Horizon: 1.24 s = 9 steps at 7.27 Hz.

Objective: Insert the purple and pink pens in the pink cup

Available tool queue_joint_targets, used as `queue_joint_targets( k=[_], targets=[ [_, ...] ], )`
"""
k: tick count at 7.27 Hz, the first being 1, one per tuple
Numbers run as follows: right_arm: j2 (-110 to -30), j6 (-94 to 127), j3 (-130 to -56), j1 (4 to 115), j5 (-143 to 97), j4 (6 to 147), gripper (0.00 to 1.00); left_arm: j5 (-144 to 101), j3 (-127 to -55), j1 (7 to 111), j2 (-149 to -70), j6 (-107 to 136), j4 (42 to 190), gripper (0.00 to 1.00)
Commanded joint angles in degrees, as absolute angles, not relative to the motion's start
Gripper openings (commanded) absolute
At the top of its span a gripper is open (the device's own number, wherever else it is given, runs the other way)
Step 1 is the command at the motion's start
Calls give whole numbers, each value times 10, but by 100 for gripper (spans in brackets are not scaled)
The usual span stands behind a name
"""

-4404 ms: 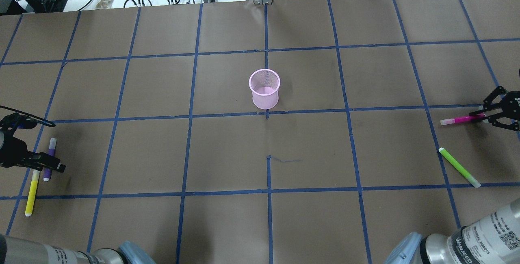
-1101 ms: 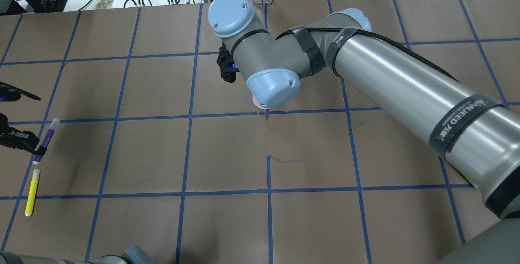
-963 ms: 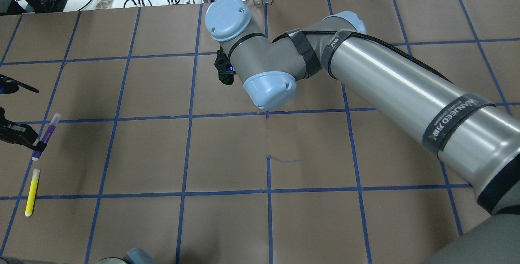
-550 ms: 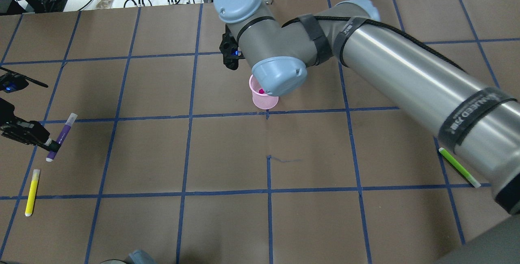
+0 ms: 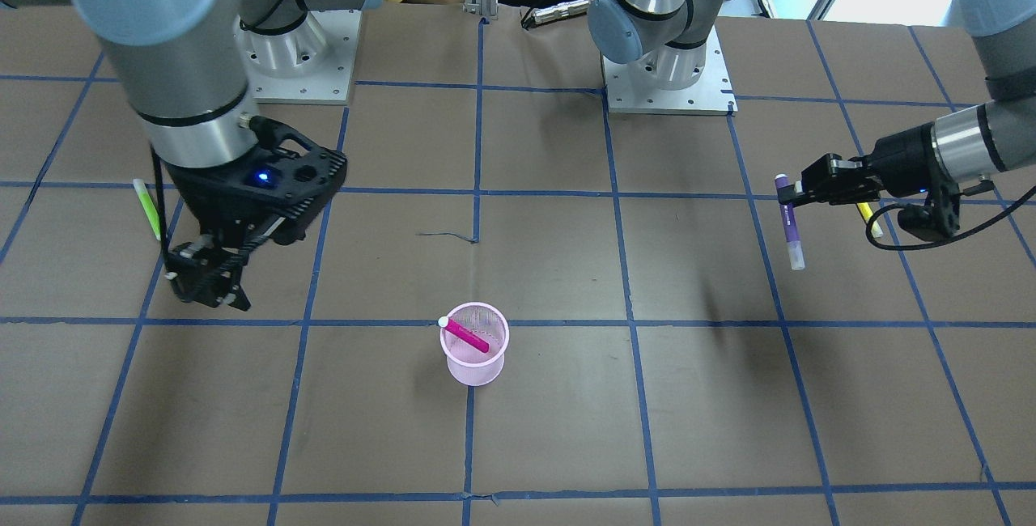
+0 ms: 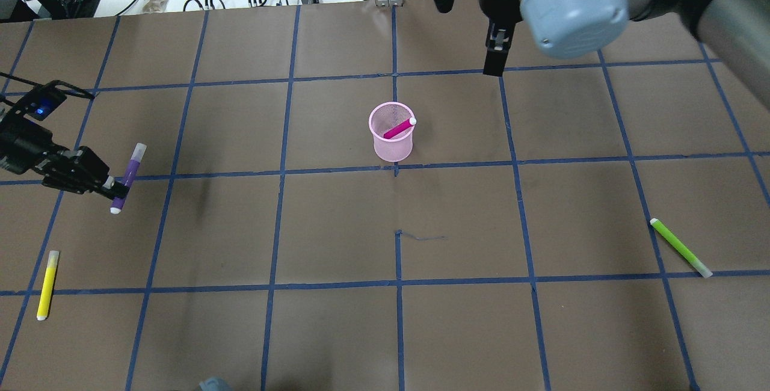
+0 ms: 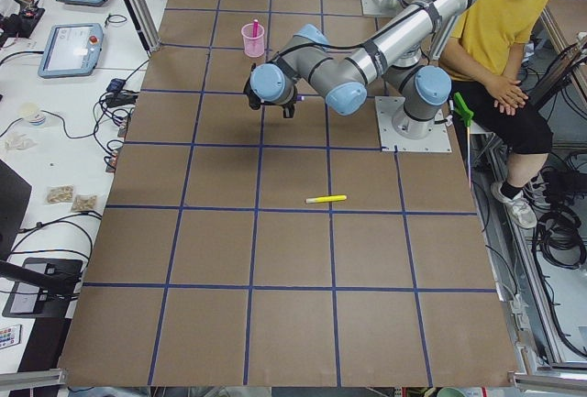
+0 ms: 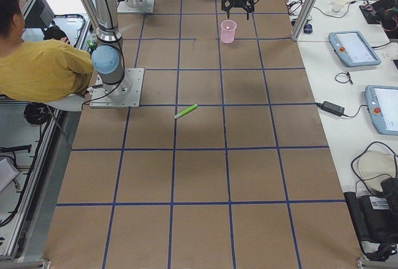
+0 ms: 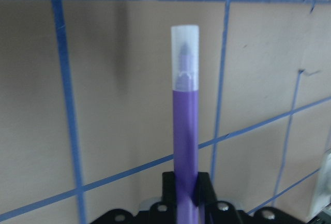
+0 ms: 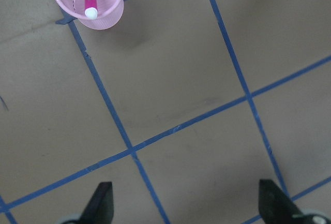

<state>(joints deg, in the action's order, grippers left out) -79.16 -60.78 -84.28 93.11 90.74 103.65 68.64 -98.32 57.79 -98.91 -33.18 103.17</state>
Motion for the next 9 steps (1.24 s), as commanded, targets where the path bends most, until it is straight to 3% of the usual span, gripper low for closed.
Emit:
queue_joint_targets(
  k=[1,5,9],
  targets=[
    [-864,-400,-886,903,888,1005,100,646,-970,701,-983,-113,1037,0],
    [-911,-17,-911,916,901,990,100,448,-982,827,-1021,20,1035,0],
    [-899,25,-913,959,962,980,100,240,-970,833,-1126,19,1027,0]
  ],
)
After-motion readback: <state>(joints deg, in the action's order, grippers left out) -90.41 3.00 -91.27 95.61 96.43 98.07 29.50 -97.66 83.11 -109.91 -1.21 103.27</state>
